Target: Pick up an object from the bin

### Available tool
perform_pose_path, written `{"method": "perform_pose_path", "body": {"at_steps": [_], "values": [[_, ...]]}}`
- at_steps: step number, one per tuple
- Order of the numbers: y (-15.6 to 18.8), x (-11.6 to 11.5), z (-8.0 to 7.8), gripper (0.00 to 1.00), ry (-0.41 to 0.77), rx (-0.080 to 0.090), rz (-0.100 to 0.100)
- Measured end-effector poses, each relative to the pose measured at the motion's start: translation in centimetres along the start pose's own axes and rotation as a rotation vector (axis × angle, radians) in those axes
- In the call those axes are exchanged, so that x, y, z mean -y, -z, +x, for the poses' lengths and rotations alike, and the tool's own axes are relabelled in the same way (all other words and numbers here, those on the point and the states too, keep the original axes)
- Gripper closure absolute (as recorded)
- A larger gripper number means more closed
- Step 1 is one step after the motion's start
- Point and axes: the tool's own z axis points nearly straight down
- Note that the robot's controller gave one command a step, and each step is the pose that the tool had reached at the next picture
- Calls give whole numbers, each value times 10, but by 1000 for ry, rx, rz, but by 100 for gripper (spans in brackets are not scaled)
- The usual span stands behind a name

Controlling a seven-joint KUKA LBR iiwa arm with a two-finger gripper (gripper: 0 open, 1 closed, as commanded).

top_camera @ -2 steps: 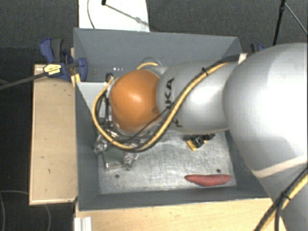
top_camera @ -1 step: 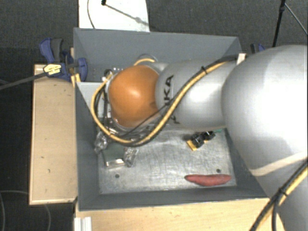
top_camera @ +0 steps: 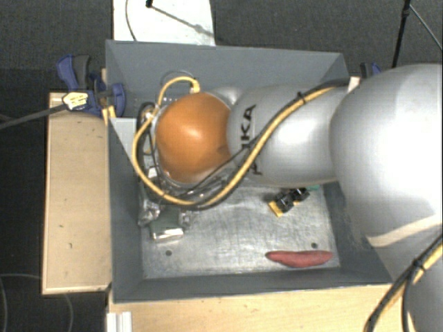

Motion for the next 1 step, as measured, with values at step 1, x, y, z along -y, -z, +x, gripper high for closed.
{"method": "perform_pose_path", "body": {"at_steps": [1], "values": [[0, -1, 0, 100, 52, 0, 0]]}}
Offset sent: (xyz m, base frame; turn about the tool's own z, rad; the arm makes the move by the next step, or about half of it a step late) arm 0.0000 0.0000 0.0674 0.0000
